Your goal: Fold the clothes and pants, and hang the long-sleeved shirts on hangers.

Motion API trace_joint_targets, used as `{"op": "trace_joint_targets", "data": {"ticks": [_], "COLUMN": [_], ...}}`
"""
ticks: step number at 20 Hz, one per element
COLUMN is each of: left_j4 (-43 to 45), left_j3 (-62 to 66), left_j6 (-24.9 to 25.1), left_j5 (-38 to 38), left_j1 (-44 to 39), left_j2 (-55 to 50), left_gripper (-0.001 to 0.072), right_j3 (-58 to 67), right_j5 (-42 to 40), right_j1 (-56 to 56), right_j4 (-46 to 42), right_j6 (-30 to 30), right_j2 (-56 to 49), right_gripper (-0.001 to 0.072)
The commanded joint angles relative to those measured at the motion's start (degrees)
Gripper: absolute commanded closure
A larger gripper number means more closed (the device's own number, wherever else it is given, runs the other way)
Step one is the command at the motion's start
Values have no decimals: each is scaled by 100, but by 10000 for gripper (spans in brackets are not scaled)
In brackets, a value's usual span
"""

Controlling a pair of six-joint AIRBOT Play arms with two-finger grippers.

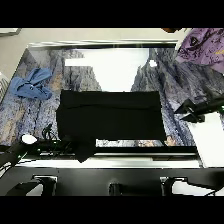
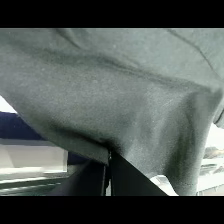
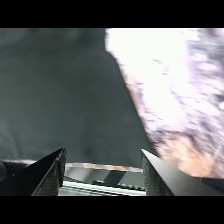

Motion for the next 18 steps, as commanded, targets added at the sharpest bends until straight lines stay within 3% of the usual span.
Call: {"op": "trace_joint_targets", "data": {"ticks": [1, 8, 16, 17, 18], "left_j4": [-26, -31, -31, -31, -31], "left_j3": [11, 11, 11, 11, 11], "left_j6": [39, 35, 17, 17, 17], "left_j5": [-24, -85, -81, -81, -83], "left_j1": [-20, -20, -20, -20, -20], "left_j2": [-13, -13, -13, -13, -13], "left_gripper": [687, 687, 687, 687, 687], "right_j3": [-560, -2173, -2358, -2358, -2356], "right_j5": [85, -866, -1231, -1228, -1220], "right_j1": [-568, -190, 507, 603, 671], "right_j4": [157, 282, 258, 254, 286], "right_j6": [-118, -758, -702, -682, -682], "right_j2": [35, 33, -66, -74, -72], "right_gripper": [169, 169, 173, 214, 322]}}
